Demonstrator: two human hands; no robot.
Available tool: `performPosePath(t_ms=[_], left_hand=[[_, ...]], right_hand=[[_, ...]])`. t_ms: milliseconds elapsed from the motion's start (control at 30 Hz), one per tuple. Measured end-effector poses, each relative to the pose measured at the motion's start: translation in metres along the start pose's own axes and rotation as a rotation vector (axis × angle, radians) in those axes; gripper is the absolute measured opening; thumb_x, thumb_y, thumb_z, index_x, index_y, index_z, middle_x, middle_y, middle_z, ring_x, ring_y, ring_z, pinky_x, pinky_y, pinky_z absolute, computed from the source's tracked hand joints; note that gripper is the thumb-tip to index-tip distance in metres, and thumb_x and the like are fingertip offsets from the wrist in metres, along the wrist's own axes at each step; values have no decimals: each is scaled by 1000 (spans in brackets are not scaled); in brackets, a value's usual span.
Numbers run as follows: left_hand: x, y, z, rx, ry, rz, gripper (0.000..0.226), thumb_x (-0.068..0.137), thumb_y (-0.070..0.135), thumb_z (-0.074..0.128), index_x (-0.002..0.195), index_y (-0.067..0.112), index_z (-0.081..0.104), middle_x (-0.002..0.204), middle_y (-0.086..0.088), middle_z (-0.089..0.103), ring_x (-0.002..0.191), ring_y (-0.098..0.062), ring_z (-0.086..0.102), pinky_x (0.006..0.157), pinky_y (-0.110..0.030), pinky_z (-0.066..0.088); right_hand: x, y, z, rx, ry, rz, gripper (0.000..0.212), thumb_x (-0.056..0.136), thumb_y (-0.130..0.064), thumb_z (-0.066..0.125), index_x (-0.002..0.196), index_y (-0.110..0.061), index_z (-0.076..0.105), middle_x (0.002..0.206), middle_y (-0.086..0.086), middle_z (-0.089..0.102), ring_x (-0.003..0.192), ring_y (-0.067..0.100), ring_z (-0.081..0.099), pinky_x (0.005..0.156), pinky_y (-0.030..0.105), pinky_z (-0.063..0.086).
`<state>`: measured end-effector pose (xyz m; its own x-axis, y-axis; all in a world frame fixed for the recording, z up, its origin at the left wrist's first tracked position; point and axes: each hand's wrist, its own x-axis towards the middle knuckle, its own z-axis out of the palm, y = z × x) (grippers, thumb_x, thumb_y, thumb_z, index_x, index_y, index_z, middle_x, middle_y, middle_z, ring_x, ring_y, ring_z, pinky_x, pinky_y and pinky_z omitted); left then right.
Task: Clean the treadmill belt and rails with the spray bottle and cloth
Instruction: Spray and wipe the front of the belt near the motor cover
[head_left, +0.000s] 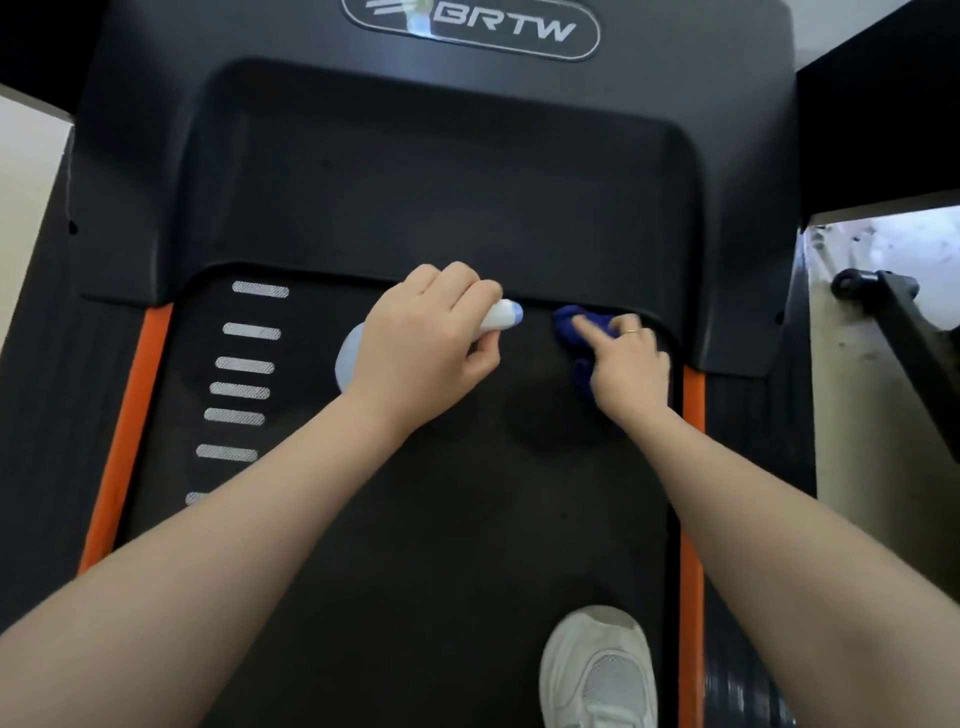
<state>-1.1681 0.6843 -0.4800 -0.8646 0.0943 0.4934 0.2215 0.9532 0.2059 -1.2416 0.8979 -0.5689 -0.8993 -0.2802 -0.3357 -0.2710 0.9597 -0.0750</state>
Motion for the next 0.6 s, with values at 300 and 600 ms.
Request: performPosePath(t_ms=[300, 600], left_hand=[[-3, -3, -8, 0, -53, -21, 13, 75, 13, 61, 85, 8, 67, 78, -6, 62, 61, -25, 51, 54, -26, 36], [-14, -21, -29, -125, -83, -220, 22, 73, 14, 54, 92, 9, 63, 86, -6, 61, 70, -28, 51, 57, -40, 46]], right_hand=[[-29, -55, 21, -95, -47, -436, 54, 95, -27, 45, 143, -40, 25, 139, 8, 30, 117, 29, 36, 88, 39, 33], [-28, -93, 18, -31, -22, -295, 52, 93, -24, 47, 141, -37, 30, 136, 9, 32, 113, 30, 38, 86, 39, 34]])
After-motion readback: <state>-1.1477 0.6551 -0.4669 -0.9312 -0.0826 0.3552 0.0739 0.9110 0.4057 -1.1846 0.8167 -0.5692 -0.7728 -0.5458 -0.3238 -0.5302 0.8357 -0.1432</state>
